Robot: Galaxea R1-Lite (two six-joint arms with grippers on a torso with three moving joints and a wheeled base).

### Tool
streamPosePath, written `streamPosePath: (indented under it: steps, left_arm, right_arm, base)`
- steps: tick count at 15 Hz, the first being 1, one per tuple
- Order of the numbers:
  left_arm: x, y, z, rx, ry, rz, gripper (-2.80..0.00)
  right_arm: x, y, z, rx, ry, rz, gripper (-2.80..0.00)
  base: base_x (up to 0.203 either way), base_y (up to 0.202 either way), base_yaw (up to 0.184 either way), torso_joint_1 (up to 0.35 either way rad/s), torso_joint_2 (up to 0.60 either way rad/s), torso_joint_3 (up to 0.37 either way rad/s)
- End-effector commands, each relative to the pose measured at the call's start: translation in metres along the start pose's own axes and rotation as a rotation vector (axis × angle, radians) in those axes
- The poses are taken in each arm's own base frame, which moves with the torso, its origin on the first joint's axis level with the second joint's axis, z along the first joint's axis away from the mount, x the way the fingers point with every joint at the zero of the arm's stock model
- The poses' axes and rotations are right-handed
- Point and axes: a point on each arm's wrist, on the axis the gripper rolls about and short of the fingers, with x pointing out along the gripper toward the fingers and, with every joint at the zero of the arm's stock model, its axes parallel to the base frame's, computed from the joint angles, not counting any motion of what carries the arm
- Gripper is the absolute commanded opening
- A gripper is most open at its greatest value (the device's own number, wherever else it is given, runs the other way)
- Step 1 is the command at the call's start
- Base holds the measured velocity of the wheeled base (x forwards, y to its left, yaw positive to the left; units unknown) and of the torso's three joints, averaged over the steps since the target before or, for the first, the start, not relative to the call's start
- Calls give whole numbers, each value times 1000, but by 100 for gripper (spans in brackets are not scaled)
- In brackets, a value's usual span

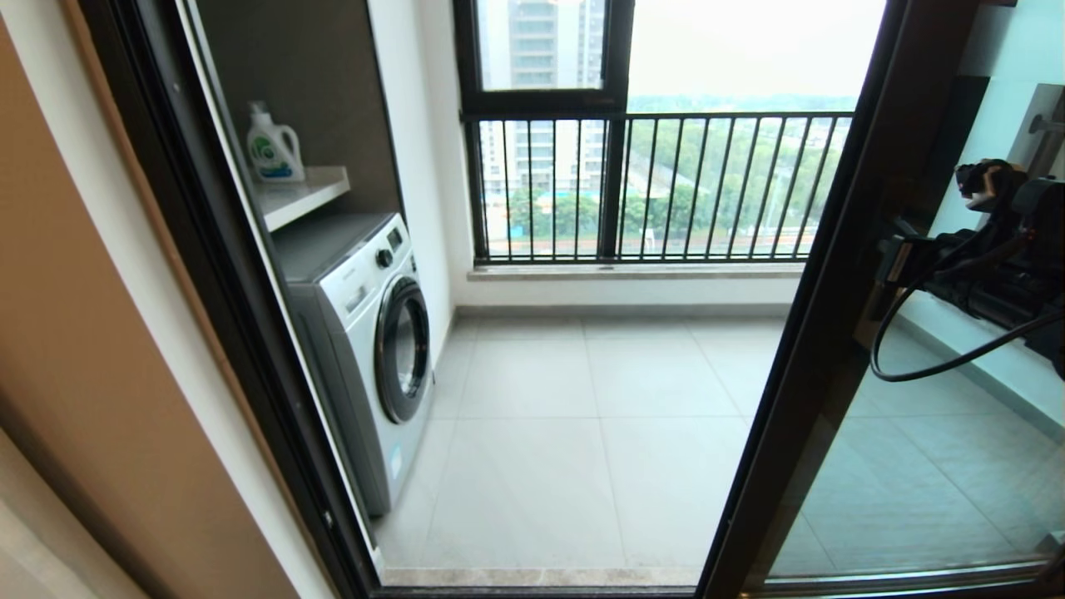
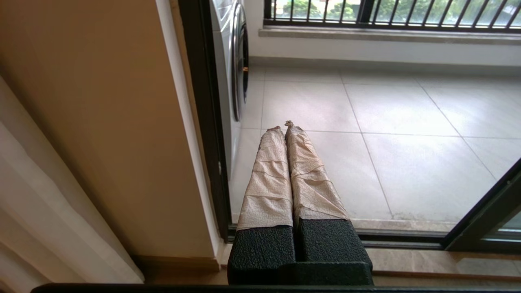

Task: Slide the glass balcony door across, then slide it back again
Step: Open the slid door

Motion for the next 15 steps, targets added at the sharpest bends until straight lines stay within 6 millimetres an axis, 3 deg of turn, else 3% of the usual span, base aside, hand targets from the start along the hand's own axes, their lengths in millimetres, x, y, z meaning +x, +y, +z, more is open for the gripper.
streamPosePath:
  steps: [1,15]
  left_arm:
    - [0,0,0,0,1,1,-280]
    - [0,0,0,0,1,0,-280]
  right_arm:
    - [0,-2,0,0,-3,-9,-280]
    - [-5,1,7,0,-26,13,-280]
  base:
    - [0,0,0,0,0,0]
    - [0,0,0,0,0,0]
